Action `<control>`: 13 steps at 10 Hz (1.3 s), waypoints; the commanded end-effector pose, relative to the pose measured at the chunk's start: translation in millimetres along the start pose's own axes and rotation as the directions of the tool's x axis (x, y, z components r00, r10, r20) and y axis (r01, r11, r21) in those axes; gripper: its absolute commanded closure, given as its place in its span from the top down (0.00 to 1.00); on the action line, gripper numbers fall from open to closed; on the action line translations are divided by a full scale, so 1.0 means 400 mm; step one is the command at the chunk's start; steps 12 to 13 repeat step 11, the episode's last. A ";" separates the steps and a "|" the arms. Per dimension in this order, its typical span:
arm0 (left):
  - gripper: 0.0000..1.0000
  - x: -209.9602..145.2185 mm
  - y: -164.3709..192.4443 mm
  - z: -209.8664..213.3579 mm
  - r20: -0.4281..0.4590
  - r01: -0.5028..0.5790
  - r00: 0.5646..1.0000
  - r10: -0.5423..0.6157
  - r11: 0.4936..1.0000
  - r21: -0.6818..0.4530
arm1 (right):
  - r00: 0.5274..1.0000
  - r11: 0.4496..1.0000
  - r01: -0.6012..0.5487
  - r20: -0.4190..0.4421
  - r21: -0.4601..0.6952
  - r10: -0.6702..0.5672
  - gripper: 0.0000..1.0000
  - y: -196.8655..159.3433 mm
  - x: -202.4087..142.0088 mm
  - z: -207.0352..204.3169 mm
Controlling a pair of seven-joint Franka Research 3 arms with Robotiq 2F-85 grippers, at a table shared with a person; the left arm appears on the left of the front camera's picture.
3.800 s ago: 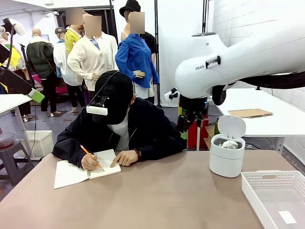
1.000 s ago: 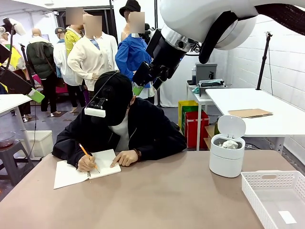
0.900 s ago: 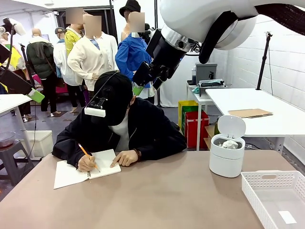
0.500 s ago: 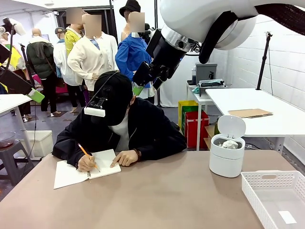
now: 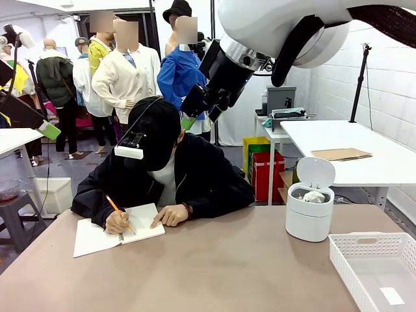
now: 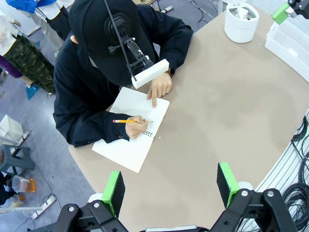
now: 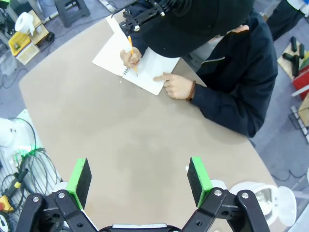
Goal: Sort the paper based on its condition.
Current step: If a person hands you a paper, place it in the Organizing basket , and if it's crumpled, put it in the Trash can.
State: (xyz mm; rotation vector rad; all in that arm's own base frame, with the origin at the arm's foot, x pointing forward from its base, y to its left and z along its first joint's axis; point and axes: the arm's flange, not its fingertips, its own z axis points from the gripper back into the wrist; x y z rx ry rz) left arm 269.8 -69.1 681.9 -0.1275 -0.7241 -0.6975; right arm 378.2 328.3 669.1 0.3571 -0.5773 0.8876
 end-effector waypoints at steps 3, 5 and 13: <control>1.00 0.000 -0.001 0.001 -0.003 0.000 1.000 0.000 1.000 0.003 | 1.000 1.000 0.003 0.006 0.003 -0.003 1.00 -0.002 0.001 0.000; 1.00 0.000 -0.001 0.001 -0.003 0.000 1.000 0.000 1.000 0.003 | 1.000 1.000 0.003 0.006 0.003 -0.003 1.00 -0.002 0.001 0.000; 1.00 0.000 -0.001 0.001 -0.003 0.000 1.000 0.000 1.000 0.003 | 1.000 1.000 0.003 0.006 0.003 -0.003 1.00 -0.002 0.001 0.000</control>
